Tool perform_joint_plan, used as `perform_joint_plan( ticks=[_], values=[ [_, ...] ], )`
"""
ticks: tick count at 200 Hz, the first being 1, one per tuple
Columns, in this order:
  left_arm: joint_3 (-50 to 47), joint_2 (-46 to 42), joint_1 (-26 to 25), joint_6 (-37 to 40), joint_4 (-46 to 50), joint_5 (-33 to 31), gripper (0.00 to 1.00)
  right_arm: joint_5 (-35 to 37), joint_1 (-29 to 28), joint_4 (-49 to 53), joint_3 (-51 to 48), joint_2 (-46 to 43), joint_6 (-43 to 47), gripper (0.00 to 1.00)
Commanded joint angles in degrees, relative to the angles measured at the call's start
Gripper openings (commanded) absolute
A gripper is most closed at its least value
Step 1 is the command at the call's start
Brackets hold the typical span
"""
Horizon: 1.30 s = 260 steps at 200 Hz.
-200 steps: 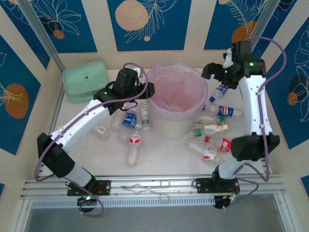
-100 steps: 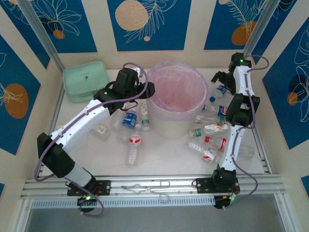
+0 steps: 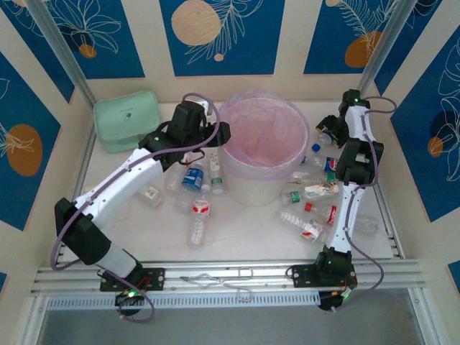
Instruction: Put the plastic bottles in the bin
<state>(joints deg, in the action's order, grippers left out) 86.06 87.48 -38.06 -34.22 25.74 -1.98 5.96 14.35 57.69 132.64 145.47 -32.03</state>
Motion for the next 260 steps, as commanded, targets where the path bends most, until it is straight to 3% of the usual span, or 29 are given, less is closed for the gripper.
perform_joint_plan(
  ticks=[1,32,71,112,150,172,189,208,221,242,260],
  values=[
    [0.63,-0.66,-0.39,-0.03,-0.52,0.62,0.57,-0.96,-0.13,-1.46,-2.53,-4.43,-0.19,0.72],
    [0.45,-0.47,-0.43,0.05,-1.05,0.83,0.57,-0.27,0.06,0.47,-1.32,-8.33,2.29,0.56],
    [0.07,-0.16,-0.43,0.36,-0.82,0.48,0.58,0.81,-0.33,4.63,0.20,-16.21,4.87,0.52],
    [0.46,0.60,-0.38,0.82,-1.82,1.30,0.58,-12.86,-0.07,5.46,-1.19,-28.55,1.40,0.50],
    [1.66,2.47,-0.42,0.24,-1.92,3.41,0.58,-15.72,-4.53,10.97,2.62,-37.98,6.09,0.42],
    [0.83,2.33,-0.43,-0.07,-2.72,3.55,0.57,-16.77,-9.63,12.58,1.48,-42.37,7.05,0.35],
    [0.63,2.62,-0.30,0.32,-3.03,2.89,0.57,-16.50,-15.87,12.14,0.63,-44.27,8.15,0.34],
    [1.62,3.45,-0.32,0.69,-2.21,2.86,0.57,-14.81,-23.90,13.09,0.78,-44.74,10.06,0.25],
    [1.72,3.42,-0.32,0.81,-2.18,2.87,0.57,-11.63,-29.45,15.08,-0.21,-44.41,11.67,0.23],
    [0.83,3.39,-0.34,0.60,-2.95,2.57,0.57,2.33,-37.90,17.28,-4.89,-42.84,13.15,0.21],
    [0.77,3.50,-0.29,0.26,-2.97,3.05,0.57,2.20,-40.17,17.88,-9.17,-41.15,10.76,0.21]
  ],
)
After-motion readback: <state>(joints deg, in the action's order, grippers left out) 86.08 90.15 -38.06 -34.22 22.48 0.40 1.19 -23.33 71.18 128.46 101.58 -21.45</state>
